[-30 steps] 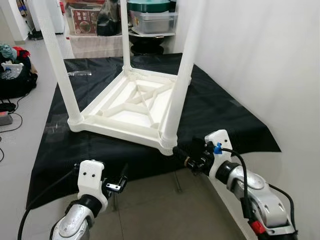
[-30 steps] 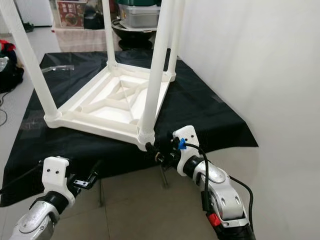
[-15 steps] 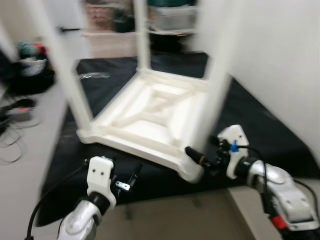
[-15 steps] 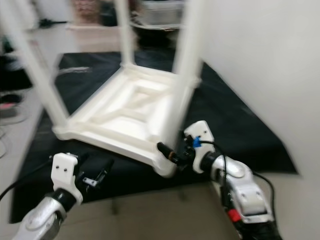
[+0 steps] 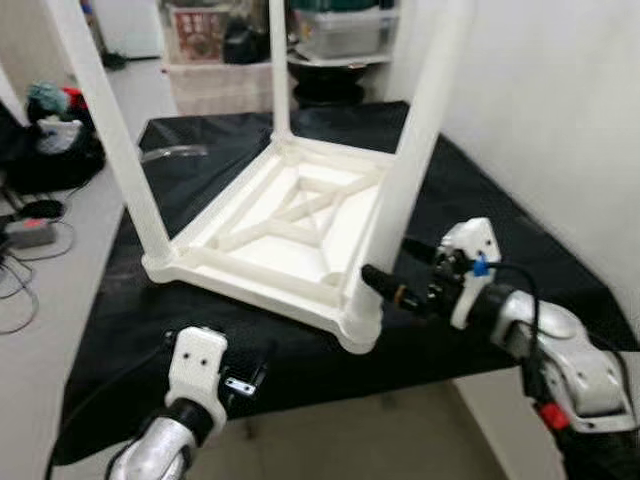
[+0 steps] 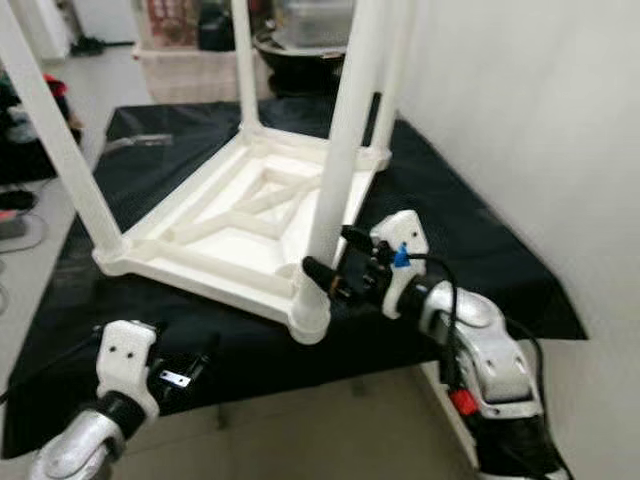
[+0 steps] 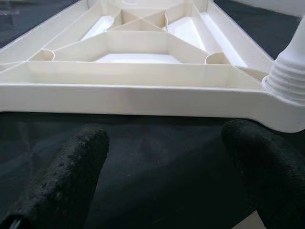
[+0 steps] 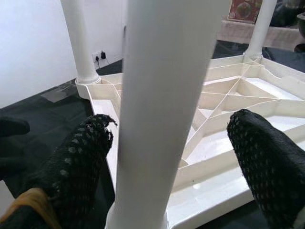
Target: Building children table
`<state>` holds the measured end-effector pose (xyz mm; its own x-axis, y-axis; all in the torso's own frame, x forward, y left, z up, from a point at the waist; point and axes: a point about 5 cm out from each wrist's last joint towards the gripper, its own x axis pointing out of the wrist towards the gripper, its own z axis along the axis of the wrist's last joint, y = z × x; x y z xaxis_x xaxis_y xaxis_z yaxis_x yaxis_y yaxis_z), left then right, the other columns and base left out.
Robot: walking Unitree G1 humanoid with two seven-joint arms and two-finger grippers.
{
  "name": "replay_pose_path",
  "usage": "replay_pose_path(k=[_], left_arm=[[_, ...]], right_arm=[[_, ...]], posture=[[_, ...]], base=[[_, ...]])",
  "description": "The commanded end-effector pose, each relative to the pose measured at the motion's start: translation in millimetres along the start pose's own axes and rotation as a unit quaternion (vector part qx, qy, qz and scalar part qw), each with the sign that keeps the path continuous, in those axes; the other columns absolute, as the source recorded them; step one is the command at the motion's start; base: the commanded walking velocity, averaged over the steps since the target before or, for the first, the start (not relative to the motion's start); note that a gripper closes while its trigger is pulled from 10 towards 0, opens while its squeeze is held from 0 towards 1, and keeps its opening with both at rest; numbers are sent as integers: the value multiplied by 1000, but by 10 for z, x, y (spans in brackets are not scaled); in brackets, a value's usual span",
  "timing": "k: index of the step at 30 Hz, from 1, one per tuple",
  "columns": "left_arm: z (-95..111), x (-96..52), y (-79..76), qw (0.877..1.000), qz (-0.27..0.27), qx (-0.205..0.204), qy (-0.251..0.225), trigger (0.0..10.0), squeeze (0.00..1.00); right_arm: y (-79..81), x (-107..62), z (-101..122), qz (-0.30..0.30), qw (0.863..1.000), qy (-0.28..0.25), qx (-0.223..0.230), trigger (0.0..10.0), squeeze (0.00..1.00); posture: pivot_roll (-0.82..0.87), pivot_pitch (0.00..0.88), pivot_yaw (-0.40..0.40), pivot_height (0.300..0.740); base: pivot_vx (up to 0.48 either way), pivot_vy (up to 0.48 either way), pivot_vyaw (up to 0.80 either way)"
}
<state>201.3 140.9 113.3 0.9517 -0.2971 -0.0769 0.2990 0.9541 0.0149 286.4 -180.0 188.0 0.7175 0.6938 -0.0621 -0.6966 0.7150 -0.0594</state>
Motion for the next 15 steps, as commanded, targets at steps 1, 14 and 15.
replay_pose_path(k=[1,14,15], left_arm=[[-17,-17,-13,1000,-1,2,8,10000,0],[-16,-32,-40,1000,-9,-2,6,10000,0],[-16,-32,-40,1000,-9,-2,6,10000,0]], right_arm=[[-8,25,-21,4,1000,-1,8,10000,0],[-18,238,142,5,998,-53,34,0,0],[-18,238,142,5,998,-53,34,0,0]], posture=[[-77,68,-57,740],[-68,81,-63,740],[-68,81,-63,740]], base=[[0,0,0],[0,0,0],[0,0,0]])
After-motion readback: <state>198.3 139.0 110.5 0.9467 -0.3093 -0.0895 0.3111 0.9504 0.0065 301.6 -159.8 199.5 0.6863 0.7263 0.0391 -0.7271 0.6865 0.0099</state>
